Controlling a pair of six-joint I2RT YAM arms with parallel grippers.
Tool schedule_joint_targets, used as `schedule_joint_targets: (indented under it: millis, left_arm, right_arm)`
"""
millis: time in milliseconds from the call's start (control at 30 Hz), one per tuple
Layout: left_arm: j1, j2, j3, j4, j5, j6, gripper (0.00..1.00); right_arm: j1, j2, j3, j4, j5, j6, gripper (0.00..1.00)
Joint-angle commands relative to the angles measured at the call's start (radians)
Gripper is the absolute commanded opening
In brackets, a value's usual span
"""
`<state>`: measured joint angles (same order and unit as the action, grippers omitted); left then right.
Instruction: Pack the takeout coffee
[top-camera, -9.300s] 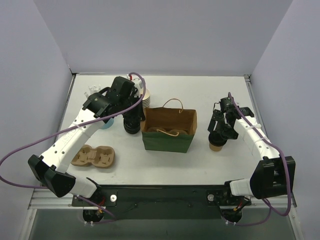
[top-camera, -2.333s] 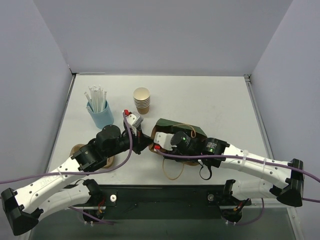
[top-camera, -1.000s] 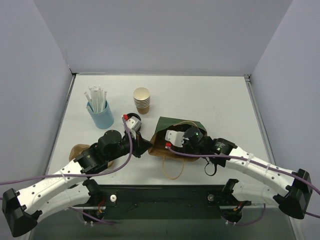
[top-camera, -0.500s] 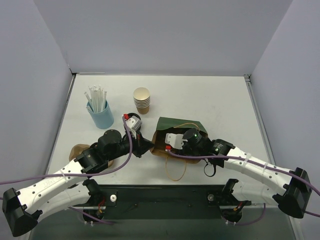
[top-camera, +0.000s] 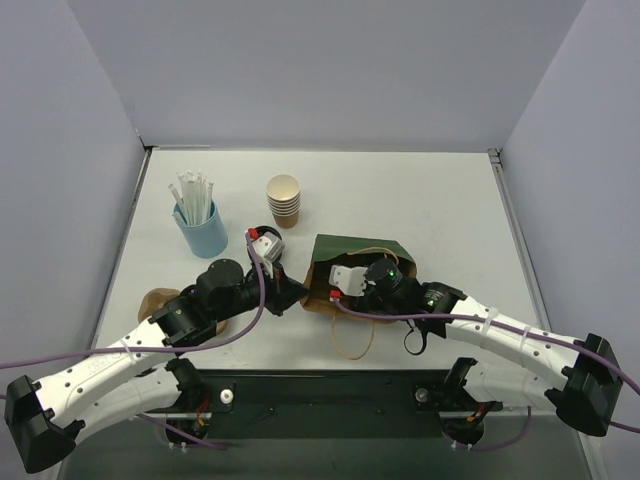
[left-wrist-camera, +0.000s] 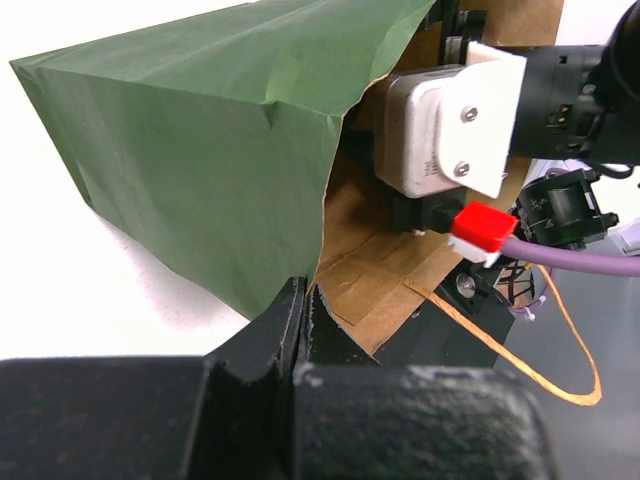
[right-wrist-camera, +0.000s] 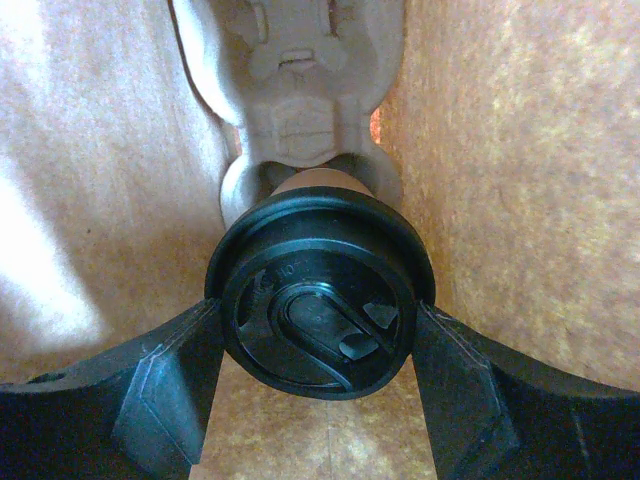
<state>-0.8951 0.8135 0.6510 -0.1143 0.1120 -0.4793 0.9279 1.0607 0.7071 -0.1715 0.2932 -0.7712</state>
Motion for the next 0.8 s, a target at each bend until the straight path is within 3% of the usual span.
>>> schedule_joint_targets:
  millis: [0, 767]
  left_arm:
    - [-0.004, -0.005, 0.018, 0.034, 0.032, -0.018, 0.0]
    - [-0.002, -0.039, -0.027, 0.033, 0.032, -0.087, 0.0]
  right_arm:
    - [-0.009, 0.016, -0.026, 0.069, 0.052, -0.019, 0.41]
    - [-0.023, 0.084, -0.058, 0.334, 0.09, -0.045, 0.41]
